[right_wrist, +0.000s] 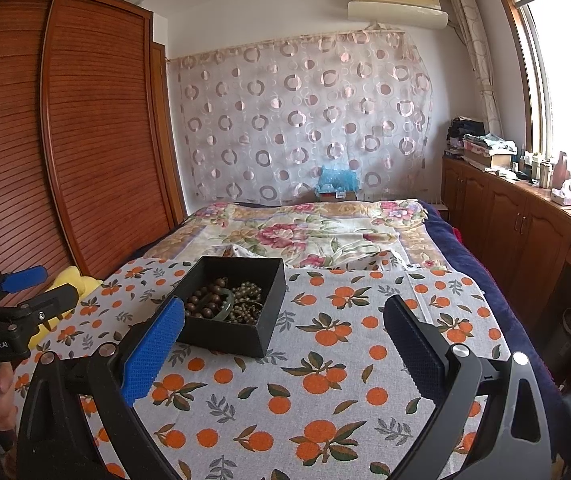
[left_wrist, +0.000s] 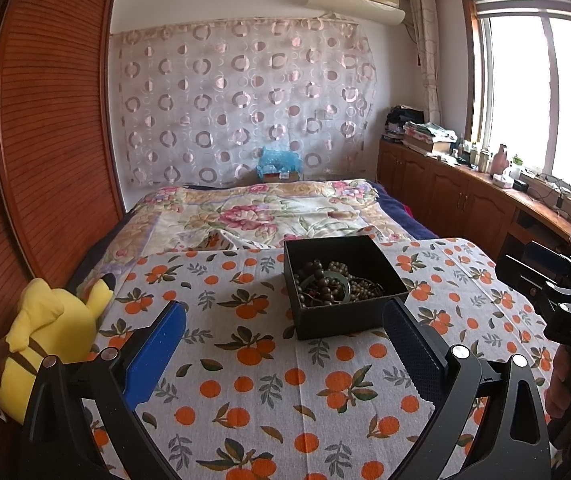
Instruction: Organize jewelry
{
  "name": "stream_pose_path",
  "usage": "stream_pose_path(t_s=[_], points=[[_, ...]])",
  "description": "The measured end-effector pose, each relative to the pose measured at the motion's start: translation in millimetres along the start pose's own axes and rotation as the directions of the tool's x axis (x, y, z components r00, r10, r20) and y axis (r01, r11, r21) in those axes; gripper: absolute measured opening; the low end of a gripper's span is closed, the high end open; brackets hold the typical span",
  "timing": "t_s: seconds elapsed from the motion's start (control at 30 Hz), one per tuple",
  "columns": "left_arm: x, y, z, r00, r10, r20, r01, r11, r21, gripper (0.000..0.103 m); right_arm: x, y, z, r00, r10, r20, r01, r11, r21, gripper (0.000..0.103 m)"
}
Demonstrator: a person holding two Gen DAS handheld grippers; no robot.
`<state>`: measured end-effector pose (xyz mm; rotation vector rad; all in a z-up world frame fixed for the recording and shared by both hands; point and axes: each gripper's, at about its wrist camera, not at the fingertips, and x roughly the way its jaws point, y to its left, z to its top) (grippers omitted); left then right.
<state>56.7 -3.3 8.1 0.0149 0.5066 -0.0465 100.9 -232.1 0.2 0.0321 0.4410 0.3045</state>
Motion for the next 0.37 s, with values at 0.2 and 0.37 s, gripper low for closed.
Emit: stream_pose_path(t_s=[0.2,0.37], points=[[0.4,0.5,-0.3,1.0,0.0,0.0,0.0,1.0,0.001,0.095,0.0,-0.1,-0.4,1.0,-0.001,0.001,0.001,1.0,0.0,0.1],[-0.3,0.4,-0.2,1.0,0.0,0.002,0.0,1.0,-0.002,0.095,0.1,-0.5,-0.6,1.0,0.0,0.001,0.0,1.0,0.001,0.1]])
